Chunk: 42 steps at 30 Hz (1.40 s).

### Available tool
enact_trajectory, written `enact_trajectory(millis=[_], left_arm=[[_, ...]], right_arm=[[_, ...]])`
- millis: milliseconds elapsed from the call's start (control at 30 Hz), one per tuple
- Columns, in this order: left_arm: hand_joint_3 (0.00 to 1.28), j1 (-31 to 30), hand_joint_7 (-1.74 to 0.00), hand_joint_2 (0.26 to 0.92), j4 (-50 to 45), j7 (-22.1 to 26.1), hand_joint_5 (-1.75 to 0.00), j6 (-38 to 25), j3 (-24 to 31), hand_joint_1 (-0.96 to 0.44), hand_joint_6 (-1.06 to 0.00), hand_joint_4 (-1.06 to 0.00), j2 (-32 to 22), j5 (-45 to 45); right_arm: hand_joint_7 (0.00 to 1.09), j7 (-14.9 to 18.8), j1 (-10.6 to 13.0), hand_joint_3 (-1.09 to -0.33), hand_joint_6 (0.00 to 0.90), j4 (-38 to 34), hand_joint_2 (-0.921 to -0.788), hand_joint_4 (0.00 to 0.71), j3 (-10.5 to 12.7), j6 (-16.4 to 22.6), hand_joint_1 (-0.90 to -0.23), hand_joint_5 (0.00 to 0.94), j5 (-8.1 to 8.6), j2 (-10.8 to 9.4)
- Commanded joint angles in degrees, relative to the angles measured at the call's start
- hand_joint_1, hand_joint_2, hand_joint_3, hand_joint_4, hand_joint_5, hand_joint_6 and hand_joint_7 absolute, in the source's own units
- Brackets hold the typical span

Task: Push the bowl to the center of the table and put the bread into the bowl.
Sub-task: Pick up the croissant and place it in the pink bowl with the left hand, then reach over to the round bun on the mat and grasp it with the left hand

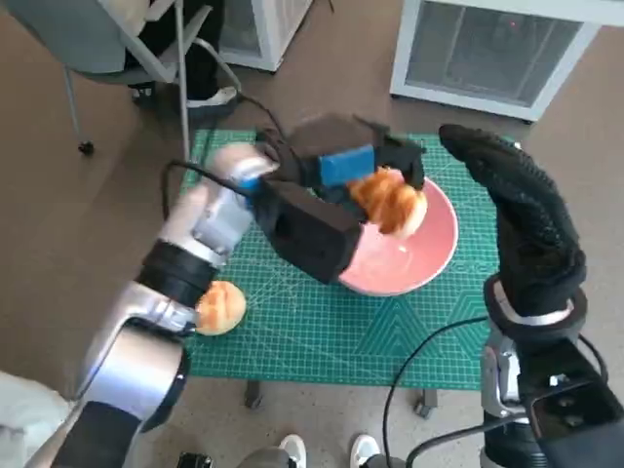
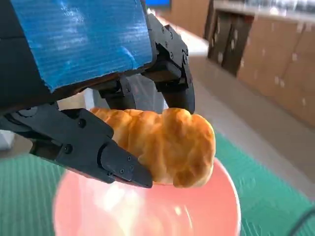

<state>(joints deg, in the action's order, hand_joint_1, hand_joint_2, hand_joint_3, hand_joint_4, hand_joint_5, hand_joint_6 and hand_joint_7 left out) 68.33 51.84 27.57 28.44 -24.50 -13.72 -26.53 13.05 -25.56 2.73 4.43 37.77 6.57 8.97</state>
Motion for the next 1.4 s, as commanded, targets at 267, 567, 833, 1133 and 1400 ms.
enact_trajectory(millis=[267, 567, 833, 1133, 1400], left_arm=[[0.03, 1.28, -0.19, 0.894, 1.59, 5.0, -0.03, -0.12, -1.44, -0.05, -0.46, -0.4, -1.63, -1.07], [0.0, -5.13, -0.08, 0.861, -12.19, 7.97, 0.0, 1.46, 3.65, -0.08, -0.44, -0.34, -10.57, 2.95], [0.0, -14.95, -0.07, 0.821, -26.89, 6.61, -0.01, 8.67, 11.87, -0.15, -0.47, -0.34, -23.35, 6.6], [0.01, -26.77, -0.06, 0.814, -38.04, 11.01, -0.02, 8.9, 20.86, -0.21, -0.5, -0.39, -36.26, 14.34], [0.02, -38.29, -0.05, 0.851, -41.16, 15.15, -0.02, 7.32, 25.67, -0.26, -0.51, -0.42, -41.2, 23.1]], right_arm=[[0.79, -0.58, 1.76, -0.521, 0.095, 1.22, -0.921, 0.446, 0.55, -1.26, -0.4, 0.007, -0.06, 0.27], [0.78, -1.27, 1.79, -0.514, 0.107, 1.28, -0.921, 0.448, 0.27, -1.34, -0.389, 0.007, -0.43, -0.34], [0.77, -1.12, 2.04, -0.507, 0.116, 1.34, -0.921, 0.453, -0.06, -1.2, -0.381, 0.009, 0.51, -0.43], [0.77, -0.52, 2.0, -0.503, 0.12, 0.92, -0.921, 0.454, -0.5, -1.03, -0.386, 0.009, 1.79, -0.55], [0.77, -0.11, 1.76, -0.503, 0.12, 0.47, -0.921, 0.454, -0.44, -1.19, -0.391, 0.008, 2.73, -0.06]])
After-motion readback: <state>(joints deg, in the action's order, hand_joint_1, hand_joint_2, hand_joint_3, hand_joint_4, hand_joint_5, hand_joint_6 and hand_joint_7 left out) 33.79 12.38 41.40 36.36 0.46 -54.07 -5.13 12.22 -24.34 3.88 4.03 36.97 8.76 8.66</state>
